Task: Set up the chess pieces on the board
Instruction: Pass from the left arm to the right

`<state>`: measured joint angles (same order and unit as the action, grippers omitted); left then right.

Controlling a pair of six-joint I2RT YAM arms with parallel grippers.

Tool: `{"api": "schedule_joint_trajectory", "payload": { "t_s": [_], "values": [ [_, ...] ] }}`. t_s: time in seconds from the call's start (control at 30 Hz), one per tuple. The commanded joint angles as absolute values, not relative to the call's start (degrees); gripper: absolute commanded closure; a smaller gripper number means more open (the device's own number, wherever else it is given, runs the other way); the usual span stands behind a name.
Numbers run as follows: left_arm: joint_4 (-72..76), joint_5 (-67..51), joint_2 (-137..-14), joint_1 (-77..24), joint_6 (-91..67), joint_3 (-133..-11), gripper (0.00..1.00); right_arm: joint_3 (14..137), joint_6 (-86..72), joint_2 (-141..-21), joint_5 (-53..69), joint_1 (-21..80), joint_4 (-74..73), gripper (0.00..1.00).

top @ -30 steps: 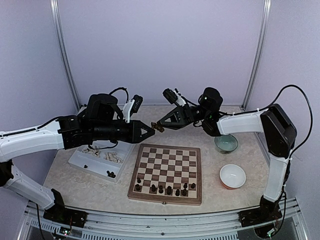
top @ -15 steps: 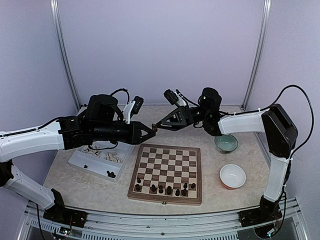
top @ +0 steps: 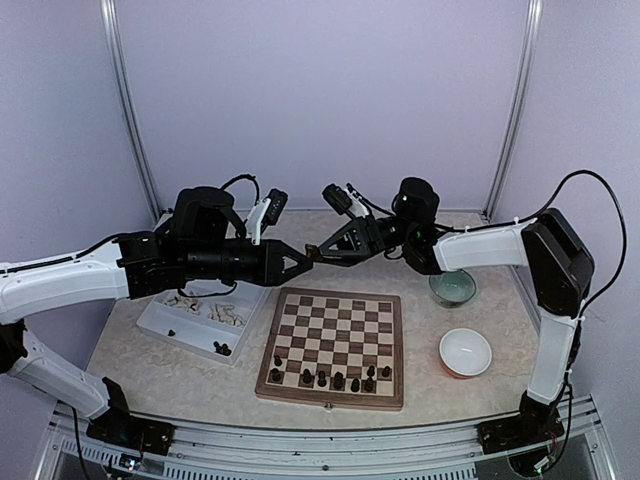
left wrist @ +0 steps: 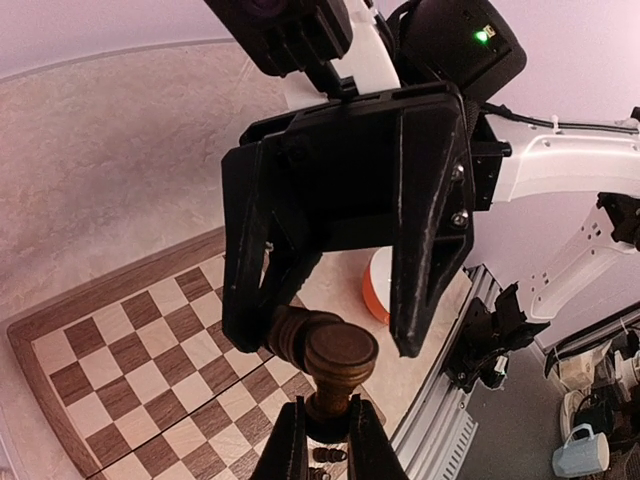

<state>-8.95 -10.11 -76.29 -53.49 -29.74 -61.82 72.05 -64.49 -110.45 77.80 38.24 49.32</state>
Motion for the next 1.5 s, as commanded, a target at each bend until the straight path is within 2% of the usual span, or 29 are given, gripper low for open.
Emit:
{"api": "schedule_joint_trajectory", "payload": {
  "t_s": [0.0,0.53,0.67,0.9,1.03,1.2,1.33,1.47],
  "values": [
    [-7.28,-9.37,-76.34,-52.51,-29.53,-61.34,0.98,72.11,-65.52,-110.93,79.25,38.75,51.64,0.53],
    [-6.93,-9.68,-75.72,-51.58,-30.06,-59.25,0.98,72.08,-65.38,-110.5,78.43,38.16,52.63,0.77],
    [-6.84,-9.39,-75.5,-51.5,-30.15,-58.81,0.98,72.17,-62.11,-109.93,77.98,37.85,48.95,0.86],
    [-6.24,-9.48,-75.49,-51.41,-30.49,-58.14,0.98,72.74,-55.22,-108.74,77.3,37.81,41.39,0.91],
    [-7.31,-8.32,-74.94,-51.42,-30.12,-57.92,0.97,74.97,-46.44,-107.69,77.1,37.01,30.69,0.95],
    [-11.78,-5.99,-73.23,-50.71,-28.78,-57.84,0.96,81.17,-23.63,-105.16,72.26,34.21,4.62,0.97],
    [-15.18,-4.83,-71.04,-49.19,-27.37,-57.48,0.96,91.36,4.57,-104.83,60.0,33.29,-23.05,0.99],
    [-18.79,-3.93,-69.27,-46.88,-25.1,-57.61,0.96,96.83,19.66,-104.37,46.87,33.52,-37.85,1.0]
  ]
}}
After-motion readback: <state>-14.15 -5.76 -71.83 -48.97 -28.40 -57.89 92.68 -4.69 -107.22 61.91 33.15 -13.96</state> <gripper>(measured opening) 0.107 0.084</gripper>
